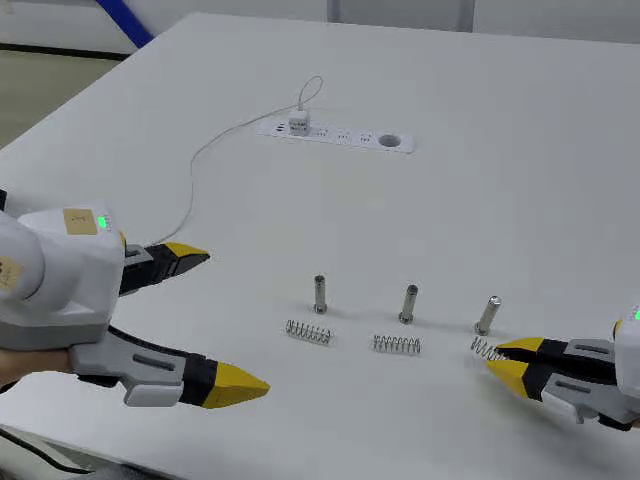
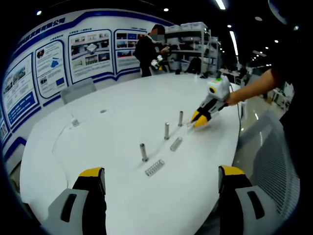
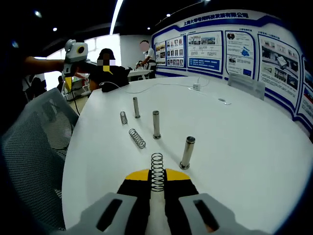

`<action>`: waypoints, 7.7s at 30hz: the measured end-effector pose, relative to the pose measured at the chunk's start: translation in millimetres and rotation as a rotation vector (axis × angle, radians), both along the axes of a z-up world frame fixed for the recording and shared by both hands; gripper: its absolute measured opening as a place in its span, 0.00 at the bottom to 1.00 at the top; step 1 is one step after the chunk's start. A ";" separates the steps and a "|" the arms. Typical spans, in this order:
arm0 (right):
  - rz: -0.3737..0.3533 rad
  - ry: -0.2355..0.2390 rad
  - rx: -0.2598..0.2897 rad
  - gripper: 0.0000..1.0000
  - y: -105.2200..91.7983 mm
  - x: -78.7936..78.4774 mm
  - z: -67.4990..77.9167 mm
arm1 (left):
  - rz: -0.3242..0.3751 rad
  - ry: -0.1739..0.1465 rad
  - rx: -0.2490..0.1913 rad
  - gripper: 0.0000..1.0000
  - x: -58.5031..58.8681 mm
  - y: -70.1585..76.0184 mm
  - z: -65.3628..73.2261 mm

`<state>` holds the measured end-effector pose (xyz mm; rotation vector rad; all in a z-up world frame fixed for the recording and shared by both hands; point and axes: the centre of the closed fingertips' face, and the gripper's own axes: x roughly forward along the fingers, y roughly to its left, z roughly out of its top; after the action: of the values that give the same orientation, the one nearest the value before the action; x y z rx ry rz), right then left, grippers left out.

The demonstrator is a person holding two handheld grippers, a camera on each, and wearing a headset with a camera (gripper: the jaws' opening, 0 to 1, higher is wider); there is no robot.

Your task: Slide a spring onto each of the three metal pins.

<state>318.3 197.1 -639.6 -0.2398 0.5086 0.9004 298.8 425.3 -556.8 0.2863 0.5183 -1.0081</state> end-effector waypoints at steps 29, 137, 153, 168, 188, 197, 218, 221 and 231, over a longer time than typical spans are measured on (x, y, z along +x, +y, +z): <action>0.334 -0.080 0.024 0.10 99.6 -46.3 96.3 | -0.227 -0.049 -0.116 0.78 -26.8 -83.8 11.7; 0.482 0.005 0.232 0.11 113.4 -79.8 137.5 | -0.531 -0.144 -0.132 0.09 -58.1 -119.5 40.3; 0.471 -0.025 0.287 0.11 123.8 -72.1 157.0 | -0.488 -0.154 -0.133 0.09 -51.1 -124.0 40.1; 0.474 -0.038 0.250 0.10 132.6 -70.6 168.4 | -0.454 -0.149 -0.164 0.10 -51.1 -128.9 44.3; 0.325 -0.084 0.238 0.10 116.5 -41.4 185.0 | -0.312 -0.167 -0.151 0.30 -32.6 -104.9 49.9; 0.171 -0.058 0.196 0.10 80.7 -15.1 167.5 | -0.217 -0.138 -0.180 0.44 -24.3 -83.0 53.4; -0.031 -0.021 0.067 0.10 14.9 33.0 127.3 | -0.136 -0.061 -0.127 0.78 -2.9 -50.2 32.4; -0.057 -0.008 0.032 0.10 6.9 38.8 120.1 | -0.133 -0.042 -0.135 0.83 0.2 -49.9 31.2; -0.101 0.046 -0.023 0.10 -5.7 50.1 95.4 | -0.127 -0.027 -0.102 0.88 10.9 -45.0 19.6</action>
<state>368.4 191.5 -544.3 -0.2128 0.5687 0.8036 309.7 380.3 -537.2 0.2436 0.4268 -1.1491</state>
